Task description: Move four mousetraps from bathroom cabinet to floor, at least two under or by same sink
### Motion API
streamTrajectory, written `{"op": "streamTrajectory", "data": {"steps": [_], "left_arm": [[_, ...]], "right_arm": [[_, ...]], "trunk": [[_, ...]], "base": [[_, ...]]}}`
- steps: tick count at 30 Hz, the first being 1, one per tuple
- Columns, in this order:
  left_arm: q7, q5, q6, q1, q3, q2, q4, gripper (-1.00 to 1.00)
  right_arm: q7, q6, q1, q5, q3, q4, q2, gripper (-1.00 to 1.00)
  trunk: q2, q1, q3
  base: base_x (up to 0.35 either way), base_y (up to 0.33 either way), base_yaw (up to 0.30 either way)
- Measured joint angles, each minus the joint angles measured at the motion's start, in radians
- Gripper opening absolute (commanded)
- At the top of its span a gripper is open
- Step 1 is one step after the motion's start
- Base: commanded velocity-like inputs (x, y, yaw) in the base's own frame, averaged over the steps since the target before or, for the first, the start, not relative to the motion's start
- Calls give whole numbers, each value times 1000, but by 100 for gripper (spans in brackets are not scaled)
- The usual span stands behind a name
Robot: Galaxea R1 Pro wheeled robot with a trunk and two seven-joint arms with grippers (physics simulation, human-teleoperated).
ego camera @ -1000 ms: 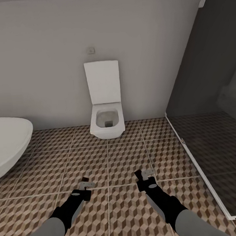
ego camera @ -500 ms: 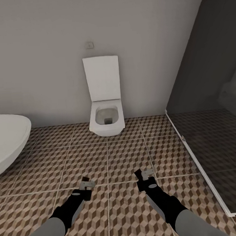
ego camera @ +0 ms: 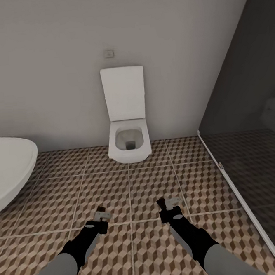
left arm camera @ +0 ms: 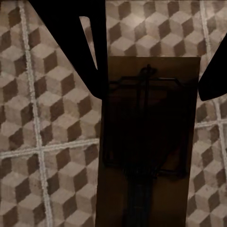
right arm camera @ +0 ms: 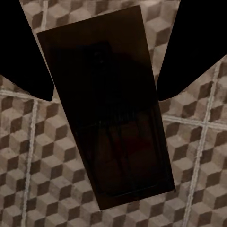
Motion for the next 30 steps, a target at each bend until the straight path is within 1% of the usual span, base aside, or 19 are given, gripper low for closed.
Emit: {"op": "streamTrajectory", "data": {"steps": [5, 17, 30], "left_arm": [[0, 0, 1, 0, 0, 0, 0, -100], [0, 0, 2, 0, 0, -1, 2, -100], [0, -1, 0, 0, -1, -1, 0, -100]], "right_arm": [[0, 0, -1, 0, 0, 0, 0, -100], [0, 0, 0, 1, 0, 0, 0, -100], [0, 0, 0, 0, 0, 0, 0, -100]], "trunk": [[0, 0, 0], [0, 0, 0], [0, 0, 0]], "base": [[278, 117, 0], [283, 8, 0], [31, 0, 0]]}}
